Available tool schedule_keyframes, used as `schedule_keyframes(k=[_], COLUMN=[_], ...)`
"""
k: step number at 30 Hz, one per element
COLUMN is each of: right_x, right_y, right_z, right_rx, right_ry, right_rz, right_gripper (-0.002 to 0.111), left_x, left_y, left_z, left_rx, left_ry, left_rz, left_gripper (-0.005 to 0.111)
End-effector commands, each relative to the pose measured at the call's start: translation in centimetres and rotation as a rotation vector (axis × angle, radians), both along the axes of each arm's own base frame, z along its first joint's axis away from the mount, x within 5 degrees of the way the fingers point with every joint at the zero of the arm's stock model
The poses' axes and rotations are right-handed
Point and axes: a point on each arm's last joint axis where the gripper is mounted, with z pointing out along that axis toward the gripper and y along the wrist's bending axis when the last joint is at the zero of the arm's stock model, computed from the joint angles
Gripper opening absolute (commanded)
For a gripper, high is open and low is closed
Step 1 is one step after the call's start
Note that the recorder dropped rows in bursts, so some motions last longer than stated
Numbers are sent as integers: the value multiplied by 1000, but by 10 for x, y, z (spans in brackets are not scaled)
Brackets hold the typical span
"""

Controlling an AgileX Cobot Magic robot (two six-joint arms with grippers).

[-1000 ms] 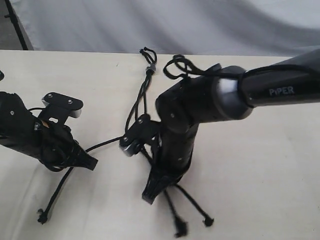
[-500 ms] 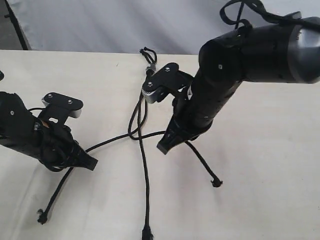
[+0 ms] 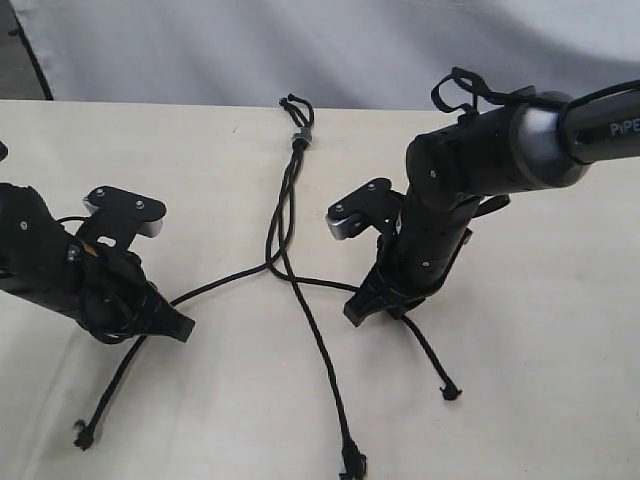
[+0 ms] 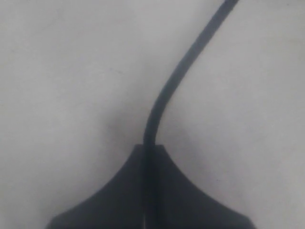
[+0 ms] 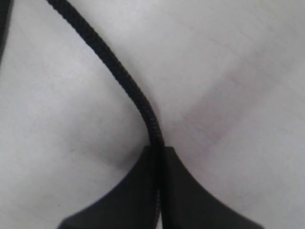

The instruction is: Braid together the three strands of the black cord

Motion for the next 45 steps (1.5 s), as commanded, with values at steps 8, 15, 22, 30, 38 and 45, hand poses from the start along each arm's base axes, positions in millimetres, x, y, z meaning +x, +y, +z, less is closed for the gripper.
schedule_keyframes(k=[8,15,22,30,38,45], right_x=[3,-3,-24,-44,-59,-63], right_y=[-3,-7,-19,-44,-114,-116], right_z=[4,78,149,152,128,118], right_rx=[-10,62,113,129,138,201], right_ry=[-35,-232,-442,-624,-710,-851], right_rz=[-25,-18,3,5,-239,-239], right_gripper=[55,65,65,65,65,65], left_x=[0,-2,-11,-24,-14,0], left_y=[1,1,-10,-96,-175,-184], left_z=[0,0,28,54,23,10], left_rx=[-11,-15,-113,-192,-158,98], left_ry=[-10,13,15,-29,159,213], left_rz=[31,23,27,-240,-407,-274], left_gripper=[69,72,72,72,72,72])
